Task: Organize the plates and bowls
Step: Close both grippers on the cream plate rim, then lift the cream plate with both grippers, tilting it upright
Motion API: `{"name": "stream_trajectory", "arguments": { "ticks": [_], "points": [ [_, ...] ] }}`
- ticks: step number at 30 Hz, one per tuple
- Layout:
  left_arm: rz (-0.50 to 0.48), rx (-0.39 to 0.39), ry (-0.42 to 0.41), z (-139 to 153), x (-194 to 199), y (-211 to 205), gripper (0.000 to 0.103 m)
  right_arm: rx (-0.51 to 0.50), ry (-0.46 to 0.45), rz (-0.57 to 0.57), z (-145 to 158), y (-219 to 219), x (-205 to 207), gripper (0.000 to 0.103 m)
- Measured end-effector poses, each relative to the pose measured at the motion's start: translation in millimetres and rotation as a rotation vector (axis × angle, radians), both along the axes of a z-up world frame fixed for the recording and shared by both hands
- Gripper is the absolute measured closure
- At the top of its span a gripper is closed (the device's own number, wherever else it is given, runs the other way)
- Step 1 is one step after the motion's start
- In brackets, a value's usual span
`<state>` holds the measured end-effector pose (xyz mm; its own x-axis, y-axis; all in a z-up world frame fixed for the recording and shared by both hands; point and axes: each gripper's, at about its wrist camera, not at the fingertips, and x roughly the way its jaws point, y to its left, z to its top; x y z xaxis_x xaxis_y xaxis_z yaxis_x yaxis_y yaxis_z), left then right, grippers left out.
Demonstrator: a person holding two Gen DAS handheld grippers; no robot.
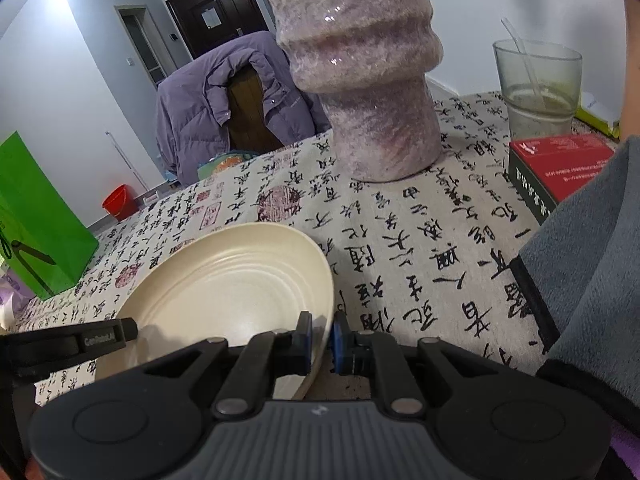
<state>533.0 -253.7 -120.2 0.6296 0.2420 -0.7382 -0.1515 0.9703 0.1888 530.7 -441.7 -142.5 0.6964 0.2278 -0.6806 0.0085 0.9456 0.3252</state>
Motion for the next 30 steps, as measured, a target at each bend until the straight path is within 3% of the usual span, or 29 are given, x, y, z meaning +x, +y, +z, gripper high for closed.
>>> {"name": "stream_trajectory", "arguments": {
  "ticks": [15,30],
  "points": [
    [-0.015,0.011,-0.063,20,-9,-4,0.086,0.012,-0.058,-0.011,14,-3,-6,0.093],
    [-0.072,-0.03,-0.13,62,-32,4,0.086,0.065,-0.169,-0.01,55,-11,-29,0.092]
  ]
}}
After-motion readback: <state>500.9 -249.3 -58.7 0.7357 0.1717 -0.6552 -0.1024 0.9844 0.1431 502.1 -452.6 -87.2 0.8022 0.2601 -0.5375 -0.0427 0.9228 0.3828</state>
